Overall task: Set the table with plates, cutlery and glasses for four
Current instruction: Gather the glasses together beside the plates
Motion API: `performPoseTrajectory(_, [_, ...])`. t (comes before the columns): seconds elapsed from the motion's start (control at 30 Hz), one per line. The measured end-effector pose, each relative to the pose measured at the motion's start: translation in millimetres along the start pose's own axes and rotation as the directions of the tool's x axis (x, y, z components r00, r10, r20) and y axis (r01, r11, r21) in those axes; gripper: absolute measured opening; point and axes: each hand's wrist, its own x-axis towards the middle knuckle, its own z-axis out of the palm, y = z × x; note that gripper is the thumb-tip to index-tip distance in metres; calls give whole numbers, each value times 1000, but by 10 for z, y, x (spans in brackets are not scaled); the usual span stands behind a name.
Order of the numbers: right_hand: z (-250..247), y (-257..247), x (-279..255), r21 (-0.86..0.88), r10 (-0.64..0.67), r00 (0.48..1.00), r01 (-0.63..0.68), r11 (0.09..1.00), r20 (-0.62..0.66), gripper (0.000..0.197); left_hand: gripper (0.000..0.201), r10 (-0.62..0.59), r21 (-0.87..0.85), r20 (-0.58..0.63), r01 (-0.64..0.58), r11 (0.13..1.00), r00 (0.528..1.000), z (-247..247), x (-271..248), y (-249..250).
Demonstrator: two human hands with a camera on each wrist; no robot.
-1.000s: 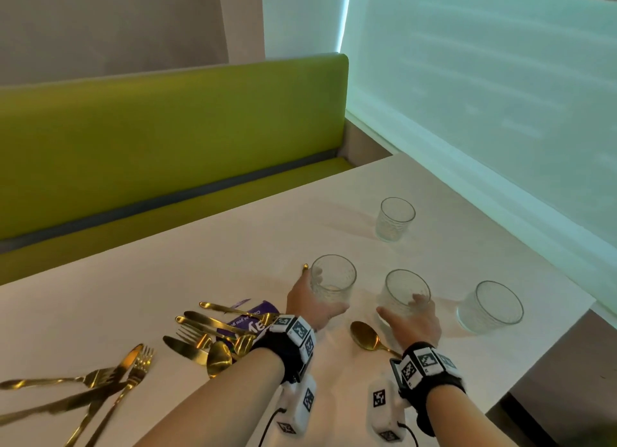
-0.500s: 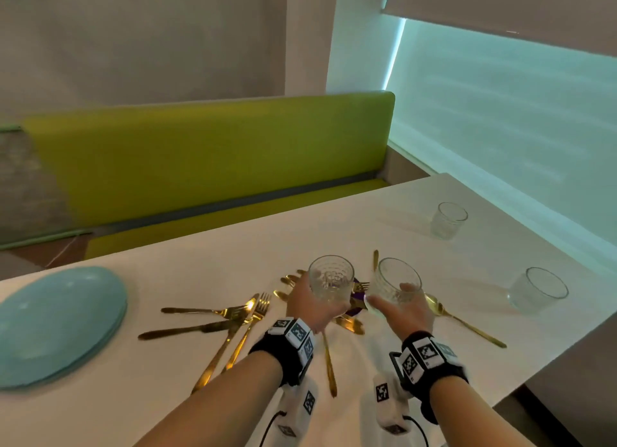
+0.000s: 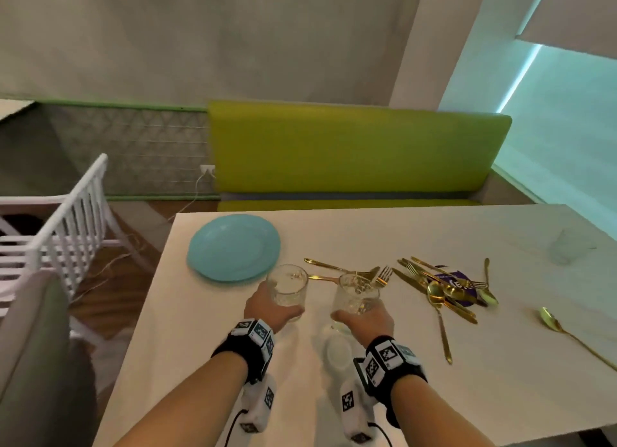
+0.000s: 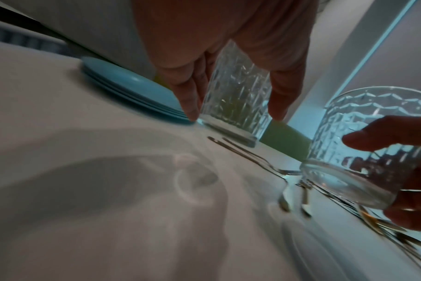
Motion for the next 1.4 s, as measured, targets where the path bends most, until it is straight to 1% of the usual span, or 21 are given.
performPoseTrajectory(0.13, [440,-150,-155,-101,-54,995,63,993,88,84,90,-80,-10,-72,79,997,994,-349,33,-399])
performPoseTrajectory(0.27, [753,-247,-240,-190,-84,982,116,975,170,86,88,-149,-29,-120,147,989,981,-521,62,-647])
performPoseTrajectory(0.47, [1027,-365,-273,-207,-104,970,150,967,218,86,89,-163,-52,-122,158,986,979,-626,113,-816])
performPoseTrajectory(0.67, [1197,-386,-242,-194,-123,964,171,966,237,86,86,-178,-34,-143,175,984,974,-687,173,-879])
performPoseTrajectory(1.0, [1399,-422,-154,-129,-136,967,167,977,217,85,86,-176,-4,-146,177,984,973,-732,287,-917])
performPoseTrajectory(1.1, [1436,-475,-118,-135,-141,967,172,976,211,86,86,-169,34,-129,174,984,977,-756,349,-892])
performPoseTrajectory(1.23, [1490,-525,-77,-121,-138,967,166,979,212,85,82,-176,41,-132,183,982,976,-775,418,-873])
performPoseTrajectory(1.4, [1526,-579,-55,-154,-155,960,194,969,234,84,82,-175,56,-135,184,981,975,-776,484,-922])
